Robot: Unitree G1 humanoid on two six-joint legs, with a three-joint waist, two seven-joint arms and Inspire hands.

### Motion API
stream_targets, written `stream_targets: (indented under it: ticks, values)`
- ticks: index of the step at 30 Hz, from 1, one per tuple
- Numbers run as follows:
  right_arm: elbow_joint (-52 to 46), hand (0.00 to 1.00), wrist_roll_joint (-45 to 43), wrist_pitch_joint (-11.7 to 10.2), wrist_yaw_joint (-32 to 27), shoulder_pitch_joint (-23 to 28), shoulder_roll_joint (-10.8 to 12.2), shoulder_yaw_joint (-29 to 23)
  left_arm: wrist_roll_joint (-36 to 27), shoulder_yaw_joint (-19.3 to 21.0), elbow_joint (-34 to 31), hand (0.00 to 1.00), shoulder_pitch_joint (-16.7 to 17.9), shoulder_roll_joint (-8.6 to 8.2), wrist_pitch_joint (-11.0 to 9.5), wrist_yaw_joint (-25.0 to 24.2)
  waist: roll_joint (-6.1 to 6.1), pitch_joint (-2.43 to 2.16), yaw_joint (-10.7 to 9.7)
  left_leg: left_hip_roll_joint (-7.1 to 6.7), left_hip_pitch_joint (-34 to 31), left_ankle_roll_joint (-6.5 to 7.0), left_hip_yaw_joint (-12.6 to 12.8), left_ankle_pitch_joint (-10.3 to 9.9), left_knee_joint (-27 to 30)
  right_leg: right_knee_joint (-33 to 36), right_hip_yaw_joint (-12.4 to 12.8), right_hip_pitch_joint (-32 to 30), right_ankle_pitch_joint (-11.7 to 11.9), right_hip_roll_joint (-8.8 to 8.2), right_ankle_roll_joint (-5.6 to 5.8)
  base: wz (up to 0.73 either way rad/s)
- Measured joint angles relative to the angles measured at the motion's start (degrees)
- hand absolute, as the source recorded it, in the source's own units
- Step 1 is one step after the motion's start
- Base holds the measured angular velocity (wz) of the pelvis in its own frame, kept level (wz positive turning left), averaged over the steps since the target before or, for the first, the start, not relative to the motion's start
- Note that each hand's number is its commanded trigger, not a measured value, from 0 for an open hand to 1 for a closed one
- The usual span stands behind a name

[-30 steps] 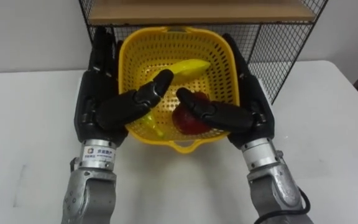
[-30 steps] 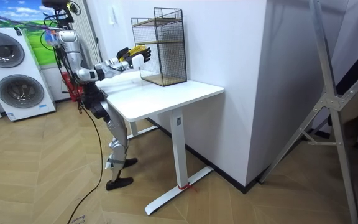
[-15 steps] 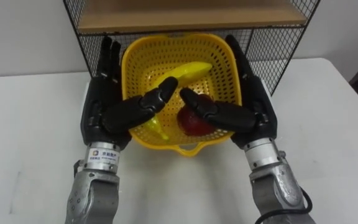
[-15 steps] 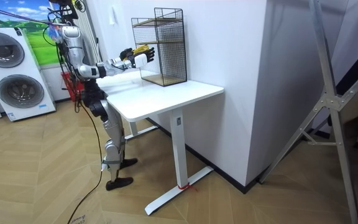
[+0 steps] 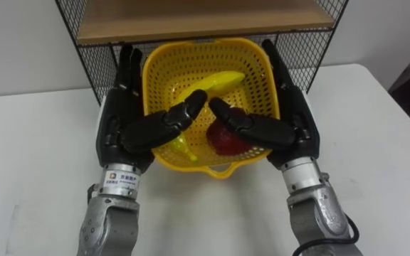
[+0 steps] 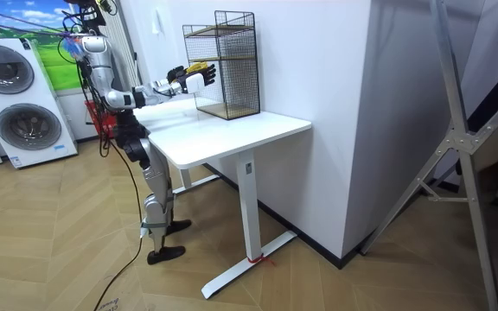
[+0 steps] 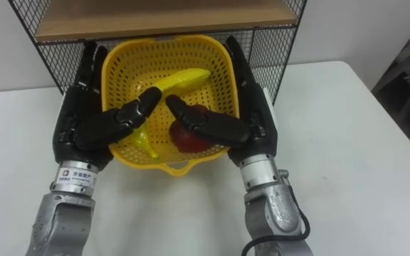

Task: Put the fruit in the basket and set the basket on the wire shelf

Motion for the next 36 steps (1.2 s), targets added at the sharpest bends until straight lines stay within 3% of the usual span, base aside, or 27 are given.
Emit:
stream_targets:
  ticks: [3, 9, 12, 14, 17, 19, 24, 26, 29, 32, 34, 36]
  values:
    - [0.1, 0.00, -0.1, 0.4, -1.4, 0.0, 0.0, 0.3, 0.0, 0.0, 0.7, 0.00, 0.0, 0.02, 0.1, 0.0, 0.00, 0.00, 0.4, 0.05, 0.8, -0.07, 0.3, 0.4, -1.0, 0.0, 0.3, 0.2, 0.0, -0.11, -0.06, -0.04]
    - [4.2, 0.00, -0.1, 2.0, -3.8, -0.8, -0.2, 0.1, 0.2, -0.6, 6.0, 0.00, -0.1, 0.35, 3.0, 0.1, -0.07, 0.15, 0.7, 0.04, 0.9, -0.13, 0.7, 0.5, -1.1, 0.0, 0.2, 0.2, 0.0, 0.01, -0.19, -0.01]
    - [8.0, 0.00, 0.4, 3.1, -4.8, -2.9, -0.3, -0.3, 1.0, -0.4, 7.9, 0.00, -0.5, 1.13, 5.0, 0.5, -0.46, 0.73, 0.5, 0.01, 1.2, -0.17, 0.5, 0.5, -1.1, -0.4, -0.1, 0.9, 0.0, 0.06, -0.27, 0.03]
    - [10.4, 0.00, 0.4, 4.2, -5.5, -4.8, -0.3, -0.5, 1.3, 0.0, 9.1, 0.00, -1.3, 1.28, 6.4, 0.7, -0.49, 0.77, 0.6, 0.02, 1.3, -0.20, 0.5, 0.5, -1.2, -0.9, -0.1, 1.1, 0.3, 0.15, -0.33, 0.00]
    - [11.5, 0.00, 0.4, 5.9, -7.5, -7.1, -0.2, -0.5, 1.4, 0.5, 11.2, 0.00, -4.2, 1.20, 8.4, 1.7, -0.54, 0.80, 0.8, 0.00, 1.3, -0.22, 0.4, 0.6, -1.2, -0.9, -0.2, 1.1, 0.3, 0.14, -0.34, 0.01]
    - [13.2, 0.00, 0.4, 6.6, -9.2, -9.8, 0.0, -0.5, 1.4, 0.7, 13.6, 0.00, -8.1, 0.87, 10.1, 3.5, -0.53, 0.80, 0.8, -0.04, 1.5, -0.21, 0.3, 0.6, -1.2, -1.4, -0.2, 1.7, 0.6, 0.25, -0.36, 0.02]
    - [19.2, 0.00, 0.9, 8.3, -11.9, -15.2, 0.3, -0.6, 1.3, 1.7, 19.2, 0.00, -15.0, -0.40, 11.7, 6.5, -0.52, 0.80, 0.9, -0.02, 2.7, -0.24, -0.1, 1.0, -2.0, -2.0, -0.2, 2.7, 1.0, 0.22, -0.40, 0.00]
    - [19.8, 0.00, 0.9, 9.6, -12.9, -15.9, 0.6, -0.5, 1.4, 1.9, 19.8, 0.00, -16.0, -0.55, 12.9, 7.8, -0.50, 0.79, 0.9, -0.02, 2.9, -0.29, -0.1, 1.2, -2.0, -2.0, -0.2, 2.7, 0.9, 0.20, -0.41, 0.00]
    - [20.8, 0.00, 0.9, 11.5, -14.7, -17.4, 0.9, -0.6, 1.4, 3.0, 22.1, 0.00, -17.7, -2.16, 14.9, 9.4, -0.47, 0.77, 1.0, -0.03, 2.9, -0.30, -0.1, 1.2, -2.1, -2.0, -0.2, 2.7, 0.9, 0.21, -0.45, 0.00]
    - [22.7, 0.00, 0.8, 14.1, -16.5, -19.5, 1.4, -1.1, 1.4, 4.1, 23.7, 0.00, -19.6, -3.23, 18.1, 11.7, -0.47, 0.76, 0.9, -0.01, 2.9, -0.08, -0.1, 1.5, -2.2, -2.0, -0.2, 2.6, 1.0, 0.21, -0.58, 0.00]
    - [22.7, 0.00, 1.7, 15.3, -17.9, -20.8, 1.7, -1.8, 1.6, 5.1, 23.6, 0.00, -22.2, -3.82, 20.2, 13.7, -0.39, 0.72, 1.0, -0.01, 2.9, 0.00, -0.2, 1.6, -2.3, -2.0, -0.3, 2.7, 1.2, 0.19, -0.87, 0.00]
    - [22.7, 0.00, 2.9, 15.5, -18.6, -22.5, 1.7, -1.8, 1.7, 6.0, 23.6, 0.00, -24.5, -4.03, 20.7, 14.8, -0.39, 0.71, 1.0, -0.06, 3.4, 0.02, -0.1, 1.9, -2.9, -2.0, -0.2, 2.9, 1.4, 0.12, -1.09, 0.00]
